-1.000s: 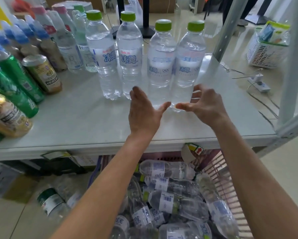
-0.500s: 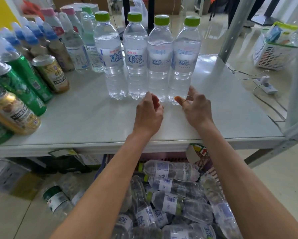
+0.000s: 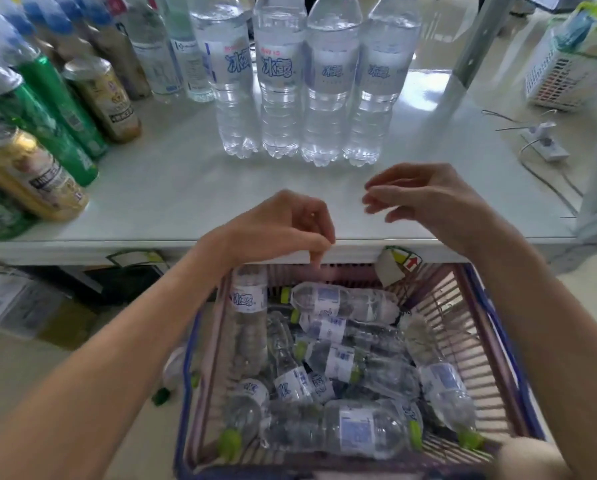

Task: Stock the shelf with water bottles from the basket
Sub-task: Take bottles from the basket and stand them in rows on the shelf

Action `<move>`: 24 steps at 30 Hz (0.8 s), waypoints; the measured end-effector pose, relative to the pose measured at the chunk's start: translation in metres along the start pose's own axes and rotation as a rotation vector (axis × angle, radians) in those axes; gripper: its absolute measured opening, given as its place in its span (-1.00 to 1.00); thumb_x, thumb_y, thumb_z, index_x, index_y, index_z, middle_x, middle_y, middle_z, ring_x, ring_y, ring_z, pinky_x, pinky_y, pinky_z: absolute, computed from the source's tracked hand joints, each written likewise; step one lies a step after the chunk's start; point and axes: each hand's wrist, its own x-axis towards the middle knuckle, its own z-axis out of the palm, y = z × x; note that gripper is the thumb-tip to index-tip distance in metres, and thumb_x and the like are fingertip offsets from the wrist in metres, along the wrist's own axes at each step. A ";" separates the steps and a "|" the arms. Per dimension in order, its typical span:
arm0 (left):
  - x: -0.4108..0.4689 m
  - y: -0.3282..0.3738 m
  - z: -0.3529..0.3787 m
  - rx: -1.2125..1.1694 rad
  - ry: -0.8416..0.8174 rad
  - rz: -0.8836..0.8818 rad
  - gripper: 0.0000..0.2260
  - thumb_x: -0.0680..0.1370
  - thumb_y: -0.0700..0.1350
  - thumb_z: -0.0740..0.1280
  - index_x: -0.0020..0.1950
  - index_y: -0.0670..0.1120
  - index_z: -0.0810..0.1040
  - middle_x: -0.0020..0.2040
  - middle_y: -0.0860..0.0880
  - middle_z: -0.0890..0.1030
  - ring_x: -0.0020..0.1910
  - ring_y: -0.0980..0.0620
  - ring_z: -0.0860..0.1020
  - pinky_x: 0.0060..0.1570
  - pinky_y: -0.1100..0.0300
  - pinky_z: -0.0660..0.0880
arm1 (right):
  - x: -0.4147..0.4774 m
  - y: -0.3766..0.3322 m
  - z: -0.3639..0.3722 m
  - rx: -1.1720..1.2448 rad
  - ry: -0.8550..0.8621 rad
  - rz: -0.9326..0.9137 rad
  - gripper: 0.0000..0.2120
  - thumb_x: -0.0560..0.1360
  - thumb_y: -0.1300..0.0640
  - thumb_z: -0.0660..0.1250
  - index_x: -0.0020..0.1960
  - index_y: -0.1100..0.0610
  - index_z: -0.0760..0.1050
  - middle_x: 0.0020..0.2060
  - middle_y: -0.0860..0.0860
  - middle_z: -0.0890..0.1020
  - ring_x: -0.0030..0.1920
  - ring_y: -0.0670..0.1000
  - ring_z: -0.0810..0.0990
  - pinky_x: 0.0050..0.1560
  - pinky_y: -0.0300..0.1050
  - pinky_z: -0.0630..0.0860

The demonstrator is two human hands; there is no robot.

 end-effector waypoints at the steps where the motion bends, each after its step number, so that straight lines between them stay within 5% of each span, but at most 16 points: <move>1: -0.015 -0.002 -0.004 -0.054 -0.133 -0.041 -0.96 0.57 -0.29 0.39 -0.02 -0.27 0.62 -0.21 -0.22 0.71 -0.27 -0.07 0.62 -0.21 0.15 0.49 | -0.015 -0.005 0.002 0.078 -0.276 0.046 -0.77 0.55 0.26 0.41 0.17 0.34 0.61 0.01 0.21 0.74 0.00 0.11 0.73 -0.02 -0.11 0.67; 4: -0.045 -0.022 -0.008 -0.047 -0.466 -0.297 -0.84 0.65 -0.20 0.30 0.05 -0.25 0.63 -0.09 -0.18 0.73 -0.18 -0.09 0.68 -0.22 0.10 0.54 | -0.032 0.009 0.025 -0.138 -0.988 0.220 -0.71 0.62 0.20 0.35 0.29 0.29 0.59 0.16 0.14 0.72 0.11 0.09 0.71 0.17 0.01 0.62; 6: -0.050 -0.044 0.001 0.411 -0.500 -0.402 -0.84 0.62 -0.21 0.29 0.12 -0.12 0.64 0.02 -0.03 0.72 -0.05 0.01 0.68 -0.12 0.14 0.57 | -0.030 0.041 0.051 -0.447 -1.127 0.370 -0.69 0.62 0.15 0.38 0.35 0.17 0.58 0.20 0.05 0.71 0.16 0.03 0.71 0.25 0.01 0.60; 8: -0.045 -0.065 0.018 0.830 -0.409 -0.483 -0.72 0.54 -0.20 0.27 0.21 -0.01 0.59 0.14 0.03 0.65 0.08 0.00 0.62 0.03 0.10 0.57 | -0.022 0.083 0.071 -0.769 -1.059 0.415 -0.72 0.58 0.13 0.43 0.29 0.11 0.61 0.12 0.01 0.73 0.13 0.04 0.71 0.23 0.03 0.62; 11: -0.036 -0.080 0.042 0.738 -0.255 -0.670 -0.72 0.58 -0.05 0.26 0.23 -0.14 0.56 -0.05 -0.06 0.66 -0.12 -0.05 0.65 -0.11 0.09 0.61 | -0.004 0.143 0.072 -0.992 -0.630 0.304 -0.81 0.50 0.05 0.50 0.07 -0.02 0.58 -0.10 -0.09 0.65 -0.02 0.06 0.66 0.04 -0.01 0.64; 14: -0.036 -0.091 0.055 0.606 -0.193 -0.842 -0.57 0.65 0.06 0.22 0.37 -0.22 0.46 0.15 -0.16 0.60 0.00 -0.10 0.66 -0.04 0.11 0.60 | 0.007 0.166 0.077 -1.137 -0.334 0.123 -0.50 0.49 0.02 0.49 0.35 0.04 0.38 0.20 0.09 0.56 0.17 0.16 0.58 0.04 -0.04 0.58; 16: -0.038 -0.101 0.063 0.550 -0.158 -0.891 -0.53 0.64 0.10 0.25 0.41 -0.21 0.46 0.22 -0.15 0.58 0.13 -0.08 0.63 -0.11 0.16 0.55 | 0.006 0.168 0.088 -1.174 -0.346 0.155 -0.31 0.48 0.15 0.48 0.51 0.12 0.24 0.30 0.17 0.51 0.23 0.18 0.56 0.01 -0.10 0.50; 19: -0.036 -0.117 0.076 0.432 0.044 -0.918 -0.52 0.60 0.12 0.34 0.37 -0.18 0.47 0.21 -0.13 0.59 -0.03 -0.03 0.57 -0.20 0.23 0.46 | 0.005 0.177 0.094 -1.232 -0.367 0.229 -0.17 0.44 0.18 0.52 0.58 0.13 0.16 0.34 0.17 0.53 0.29 0.19 0.56 0.16 -0.04 0.47; 22: -0.040 -0.131 0.084 0.502 0.243 -0.849 -0.65 0.54 0.15 0.41 0.07 -0.13 0.59 -0.07 -0.03 0.62 -0.20 0.02 0.56 -0.25 0.22 0.52 | 0.011 0.186 0.086 -1.166 -0.306 0.288 -0.35 0.36 0.10 0.59 0.38 0.07 0.42 0.24 0.06 0.60 0.22 0.14 0.61 0.09 -0.08 0.53; 24: -0.046 -0.139 0.085 0.564 0.335 -0.785 -0.70 0.54 0.17 0.39 -0.08 -0.07 0.59 -0.14 -0.01 0.63 -0.20 0.02 0.60 -0.14 0.13 0.61 | 0.015 0.186 0.081 -1.130 -0.302 0.303 -0.65 0.39 0.07 0.58 0.11 0.03 0.55 0.02 0.00 0.65 0.04 0.08 0.66 -0.15 -0.16 0.55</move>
